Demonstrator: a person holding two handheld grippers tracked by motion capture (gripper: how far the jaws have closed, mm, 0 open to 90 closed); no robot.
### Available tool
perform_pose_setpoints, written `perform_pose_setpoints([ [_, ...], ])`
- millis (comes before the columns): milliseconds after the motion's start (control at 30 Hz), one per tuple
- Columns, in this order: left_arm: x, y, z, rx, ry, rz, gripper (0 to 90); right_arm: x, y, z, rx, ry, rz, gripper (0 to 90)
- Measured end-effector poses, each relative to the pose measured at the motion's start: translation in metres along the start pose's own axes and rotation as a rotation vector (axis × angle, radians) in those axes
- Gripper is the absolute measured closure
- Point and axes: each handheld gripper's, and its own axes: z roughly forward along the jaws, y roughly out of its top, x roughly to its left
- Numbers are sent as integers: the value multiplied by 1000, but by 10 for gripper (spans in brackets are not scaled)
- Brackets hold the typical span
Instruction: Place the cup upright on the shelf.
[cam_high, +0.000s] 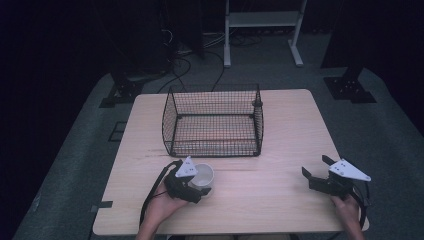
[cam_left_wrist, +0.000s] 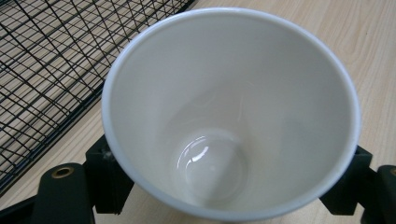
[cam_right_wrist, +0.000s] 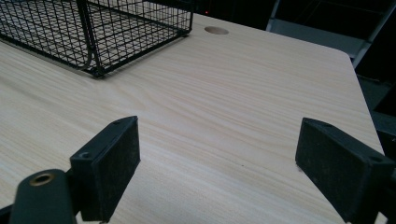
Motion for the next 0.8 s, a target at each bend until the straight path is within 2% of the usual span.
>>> perform_pose_setpoints([
  [233,-2,2,-1,-8,-11,8,209,0,0,0,0,0,1,131],
  [800,-1,19,-15,-36,-13,31,210,0,0,0,0,1,4,131],
])
